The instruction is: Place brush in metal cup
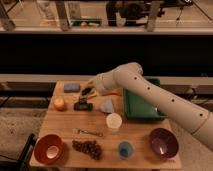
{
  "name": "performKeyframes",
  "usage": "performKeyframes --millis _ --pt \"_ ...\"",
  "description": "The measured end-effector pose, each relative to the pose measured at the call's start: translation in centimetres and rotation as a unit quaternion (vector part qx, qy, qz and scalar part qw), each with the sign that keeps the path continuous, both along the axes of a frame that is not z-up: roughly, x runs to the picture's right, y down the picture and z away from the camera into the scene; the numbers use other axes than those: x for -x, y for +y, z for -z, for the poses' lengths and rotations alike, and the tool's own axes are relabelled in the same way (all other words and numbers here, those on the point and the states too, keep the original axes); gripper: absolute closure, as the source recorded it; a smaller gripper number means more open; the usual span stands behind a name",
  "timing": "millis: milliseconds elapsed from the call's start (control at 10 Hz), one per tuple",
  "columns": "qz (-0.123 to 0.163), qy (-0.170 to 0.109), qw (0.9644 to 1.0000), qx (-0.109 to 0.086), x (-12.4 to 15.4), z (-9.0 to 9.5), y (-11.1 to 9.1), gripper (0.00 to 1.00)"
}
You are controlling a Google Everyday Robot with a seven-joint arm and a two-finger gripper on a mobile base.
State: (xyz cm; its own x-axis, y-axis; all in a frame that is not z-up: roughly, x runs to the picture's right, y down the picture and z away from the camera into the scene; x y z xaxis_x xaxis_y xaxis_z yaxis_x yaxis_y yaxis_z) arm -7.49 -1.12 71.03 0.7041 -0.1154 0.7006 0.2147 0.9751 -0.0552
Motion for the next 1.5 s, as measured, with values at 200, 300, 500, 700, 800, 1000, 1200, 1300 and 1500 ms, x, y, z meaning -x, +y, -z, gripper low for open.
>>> performKeyframes --millis 200,300,500,700,800,1000,1200,1300,1500 --pt "-0.005 0.007 1.0 -0.003 -1.1 0.3 -0.3 1.0" --pt "-0.008 0.011 0.9999 -0.004 -1.7 0.4 -0.4 1.0" --pt "-0.013 0.014 0.9998 -0.002 -2.7 0.4 -0.6 1.0" --pt "-0.015 0.018 0.9997 0.0 -3.5 0.1 -0.9 1.0" --pt "-0.015 0.019 0.9997 0.002 -3.8 0.0 -1.0 1.0" --pt "-0.02 0.023 0.9995 0.005 -4.8 -0.4 -1.3 1.0" --pt "-0.025 0.028 0.9993 0.009 -5.7 -0.8 -1.8 1.0" --pt "-0.027 0.03 0.9991 0.011 -6.1 -1.1 -2.0 1.0" --pt "-0.035 0.037 0.9986 0.015 -7.4 -1.5 -2.2 1.0"
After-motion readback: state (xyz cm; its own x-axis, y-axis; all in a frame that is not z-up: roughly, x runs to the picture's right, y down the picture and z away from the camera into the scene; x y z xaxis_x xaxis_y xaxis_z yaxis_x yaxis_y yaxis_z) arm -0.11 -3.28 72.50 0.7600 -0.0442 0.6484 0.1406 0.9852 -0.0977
